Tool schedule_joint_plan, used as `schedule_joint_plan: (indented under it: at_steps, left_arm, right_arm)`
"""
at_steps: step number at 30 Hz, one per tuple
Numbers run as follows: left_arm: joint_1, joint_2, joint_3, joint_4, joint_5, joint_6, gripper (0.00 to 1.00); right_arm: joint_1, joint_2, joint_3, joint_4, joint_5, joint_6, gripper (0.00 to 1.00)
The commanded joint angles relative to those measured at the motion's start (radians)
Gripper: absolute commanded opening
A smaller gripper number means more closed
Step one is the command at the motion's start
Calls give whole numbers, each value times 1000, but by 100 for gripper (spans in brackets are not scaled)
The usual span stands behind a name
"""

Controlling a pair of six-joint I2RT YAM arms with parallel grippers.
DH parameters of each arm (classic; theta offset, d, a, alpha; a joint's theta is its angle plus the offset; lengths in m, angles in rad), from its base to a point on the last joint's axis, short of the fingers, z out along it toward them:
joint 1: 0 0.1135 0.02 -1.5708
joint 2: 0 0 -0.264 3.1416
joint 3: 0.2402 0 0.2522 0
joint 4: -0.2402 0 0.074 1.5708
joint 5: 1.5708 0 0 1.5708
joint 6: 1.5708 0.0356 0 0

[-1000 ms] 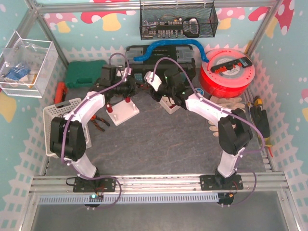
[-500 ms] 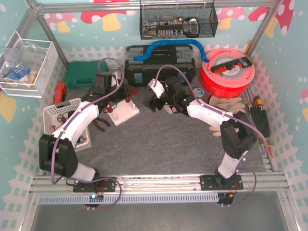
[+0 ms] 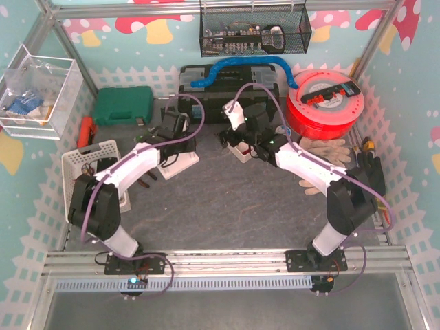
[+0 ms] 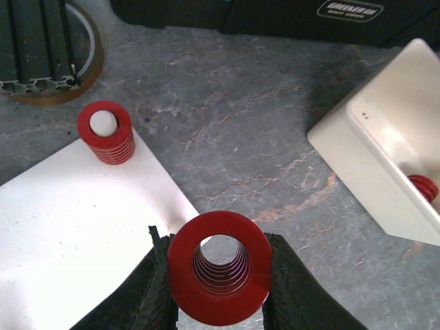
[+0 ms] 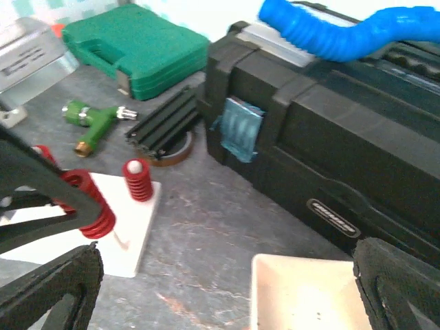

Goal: Install the large spring

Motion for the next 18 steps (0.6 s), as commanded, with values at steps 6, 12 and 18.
schedule_joint_plan:
  at_steps: [6, 12, 18]
  left_arm:
    - [-1, 30, 43, -10, -47, 39, 0]
    - [-1, 65, 43, -20, -26, 42, 0]
    - [-1, 110, 70, -25, -2, 42, 0]
  right_arm:
    - [-17, -47, -47, -14, 139, 26, 99]
    - [-19, -40, -50, -8, 142, 37, 99]
    - [-19, -42, -45, -10, 136, 39, 98]
